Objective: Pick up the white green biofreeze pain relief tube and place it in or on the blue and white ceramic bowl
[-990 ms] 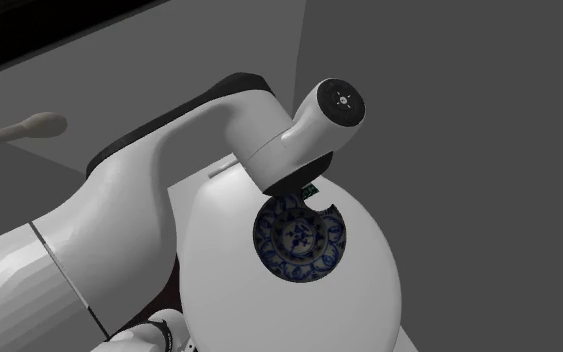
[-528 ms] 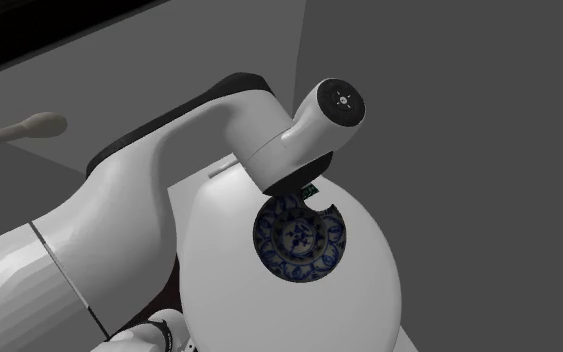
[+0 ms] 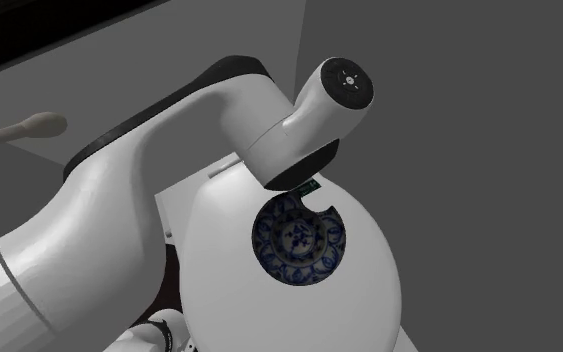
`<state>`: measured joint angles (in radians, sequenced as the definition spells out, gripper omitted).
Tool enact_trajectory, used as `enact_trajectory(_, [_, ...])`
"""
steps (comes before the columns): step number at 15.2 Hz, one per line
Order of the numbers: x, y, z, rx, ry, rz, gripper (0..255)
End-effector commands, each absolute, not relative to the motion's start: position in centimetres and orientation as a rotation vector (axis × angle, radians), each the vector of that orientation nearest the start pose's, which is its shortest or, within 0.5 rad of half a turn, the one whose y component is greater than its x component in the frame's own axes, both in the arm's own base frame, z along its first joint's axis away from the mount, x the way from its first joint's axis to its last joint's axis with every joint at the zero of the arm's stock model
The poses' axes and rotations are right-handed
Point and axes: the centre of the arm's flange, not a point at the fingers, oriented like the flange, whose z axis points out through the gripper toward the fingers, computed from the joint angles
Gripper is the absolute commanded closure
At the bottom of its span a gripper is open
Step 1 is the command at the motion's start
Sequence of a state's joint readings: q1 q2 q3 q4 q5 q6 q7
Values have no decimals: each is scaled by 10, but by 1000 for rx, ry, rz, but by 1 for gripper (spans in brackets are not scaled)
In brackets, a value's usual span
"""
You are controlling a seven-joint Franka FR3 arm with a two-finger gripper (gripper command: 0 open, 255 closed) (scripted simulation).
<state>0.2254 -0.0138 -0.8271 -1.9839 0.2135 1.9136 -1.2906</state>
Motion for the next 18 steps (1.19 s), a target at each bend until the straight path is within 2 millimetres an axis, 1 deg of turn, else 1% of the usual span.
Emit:
enact_trajectory(1, [458, -299, 475, -2826, -891, -198, 255])
enact_trajectory(18, [458, -299, 565, -2826, -891, -198, 255])
